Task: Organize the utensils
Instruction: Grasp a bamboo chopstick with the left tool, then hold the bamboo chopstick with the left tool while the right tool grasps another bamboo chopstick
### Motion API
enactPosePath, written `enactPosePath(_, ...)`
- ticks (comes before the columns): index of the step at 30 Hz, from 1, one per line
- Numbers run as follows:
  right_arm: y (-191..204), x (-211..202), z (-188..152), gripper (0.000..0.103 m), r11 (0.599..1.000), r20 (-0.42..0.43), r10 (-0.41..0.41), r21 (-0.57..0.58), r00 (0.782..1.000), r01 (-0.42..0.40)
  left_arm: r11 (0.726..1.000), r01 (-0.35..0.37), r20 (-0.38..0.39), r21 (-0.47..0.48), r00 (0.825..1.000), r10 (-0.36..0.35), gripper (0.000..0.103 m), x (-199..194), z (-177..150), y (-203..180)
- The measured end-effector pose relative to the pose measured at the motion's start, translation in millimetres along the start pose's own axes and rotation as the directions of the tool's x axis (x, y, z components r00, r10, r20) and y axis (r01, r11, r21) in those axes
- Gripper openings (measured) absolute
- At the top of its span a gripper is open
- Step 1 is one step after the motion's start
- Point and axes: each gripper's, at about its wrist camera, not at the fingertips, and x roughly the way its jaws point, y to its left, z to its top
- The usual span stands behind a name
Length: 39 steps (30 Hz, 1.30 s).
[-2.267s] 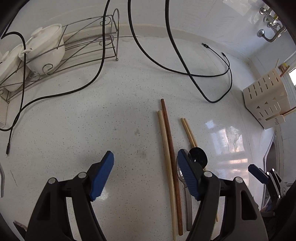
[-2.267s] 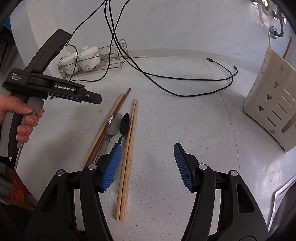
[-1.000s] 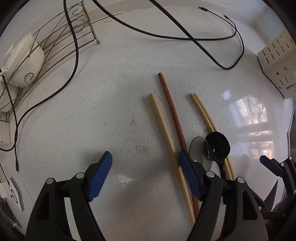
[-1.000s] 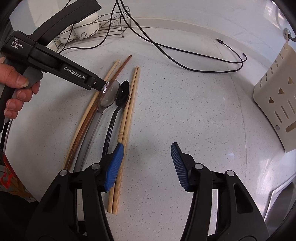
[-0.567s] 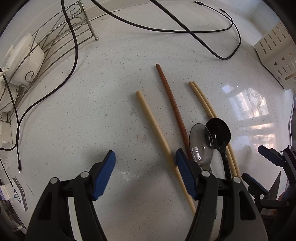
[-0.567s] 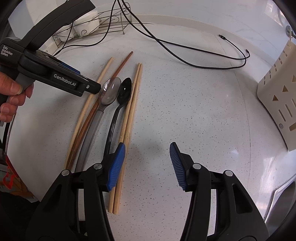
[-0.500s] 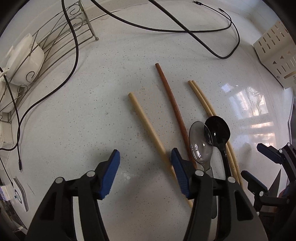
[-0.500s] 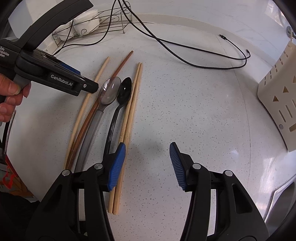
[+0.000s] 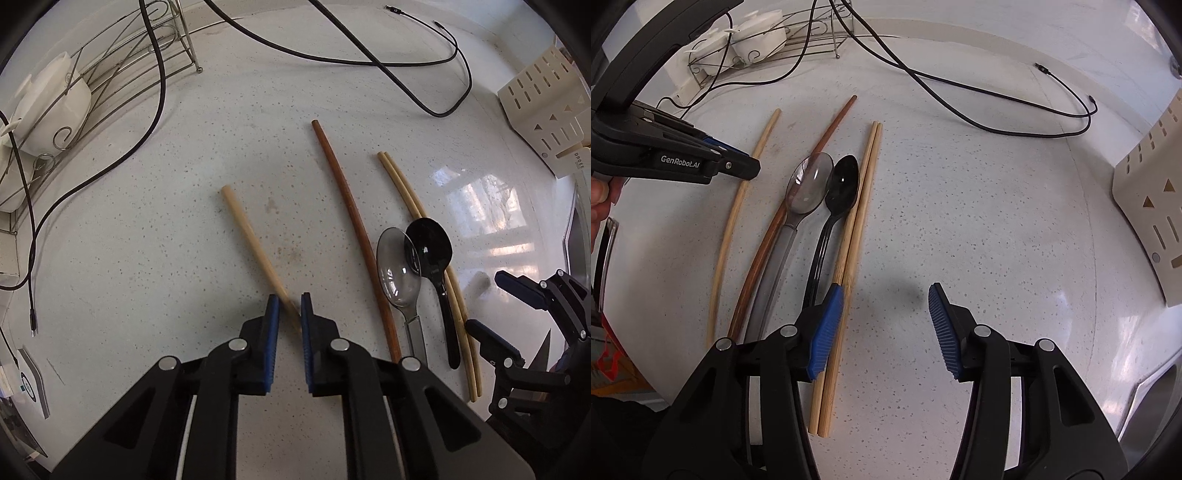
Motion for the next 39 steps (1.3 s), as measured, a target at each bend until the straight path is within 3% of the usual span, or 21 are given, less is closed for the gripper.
enactPosePath(8,2,3,2,0.045,1.000,-0.023,0.013,0.024,1.000,-0.013,1.000,0.019,-0.003,0.014,1.000,-0.019,0.006,2,-8,1)
enactPosePath(12,3,4,5,0.034,0.999,-0.033,0.003,0.036,0.999,-0.002,1.000,0.022,0.004,0.004,1.000,-0.022,0.006,3,-11,3)
enactPosePath(25,6,11,19,0.028,0.998,-0.095,-0.042,0.034,0.995,0.046,1.000,0.012,0.010,-0.009,1.000,-0.012,0.006,3,-18,1)
enactPosePath(30,7,14,24,0.010,0.999,-0.124,-0.041,0.016,0.991,0.044,1.000,-0.007,-0.009,0.002,1.000,0.007,0.006,3,-16,-5)
enactPosePath(39,0,16,30,0.006,0.999,-0.158,-0.005,0.039,0.987,0.012,0.998,-0.038,-0.076,0.057,0.996,0.042,0.006,7,-1,-16)
